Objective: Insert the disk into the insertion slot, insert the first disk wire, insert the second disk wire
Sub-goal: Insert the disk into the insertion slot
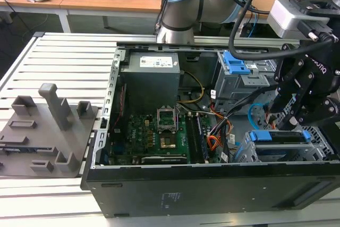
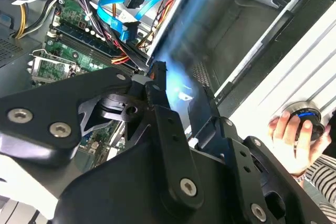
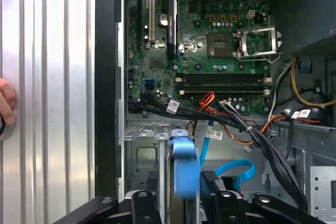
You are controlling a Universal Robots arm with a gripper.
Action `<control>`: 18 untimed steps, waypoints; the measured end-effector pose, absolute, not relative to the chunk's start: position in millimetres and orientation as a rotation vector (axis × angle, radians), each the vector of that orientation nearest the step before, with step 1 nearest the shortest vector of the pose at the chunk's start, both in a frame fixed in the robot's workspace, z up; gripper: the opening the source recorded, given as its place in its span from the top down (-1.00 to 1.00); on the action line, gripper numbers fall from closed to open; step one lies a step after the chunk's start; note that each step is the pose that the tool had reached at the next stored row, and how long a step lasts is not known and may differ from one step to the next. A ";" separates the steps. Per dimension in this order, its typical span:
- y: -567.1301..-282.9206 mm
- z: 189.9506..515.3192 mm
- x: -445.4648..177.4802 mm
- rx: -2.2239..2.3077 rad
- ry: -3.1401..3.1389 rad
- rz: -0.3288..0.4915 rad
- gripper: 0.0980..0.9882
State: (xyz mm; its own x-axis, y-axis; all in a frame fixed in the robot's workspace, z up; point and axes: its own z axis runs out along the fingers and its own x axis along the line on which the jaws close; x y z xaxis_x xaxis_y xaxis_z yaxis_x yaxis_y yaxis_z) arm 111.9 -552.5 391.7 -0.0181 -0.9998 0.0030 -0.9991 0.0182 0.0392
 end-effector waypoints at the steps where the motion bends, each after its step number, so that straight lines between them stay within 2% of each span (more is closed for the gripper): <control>1: -552.5 391.5 111.9 2.180 -2.220 -0.041 0.22; 3: -552.5 391.5 111.8 2.180 -2.220 -0.041 0.26; 5: -552.5 391.5 111.8 2.180 -2.220 -0.041 0.81; 6: -552.5 391.5 111.9 2.180 -2.220 -0.041 0.96; 13: -552.5 391.2 114.2 2.181 -2.221 -0.041 0.98; 18: -550.7 391.3 147.6 2.181 -2.214 -0.046 0.98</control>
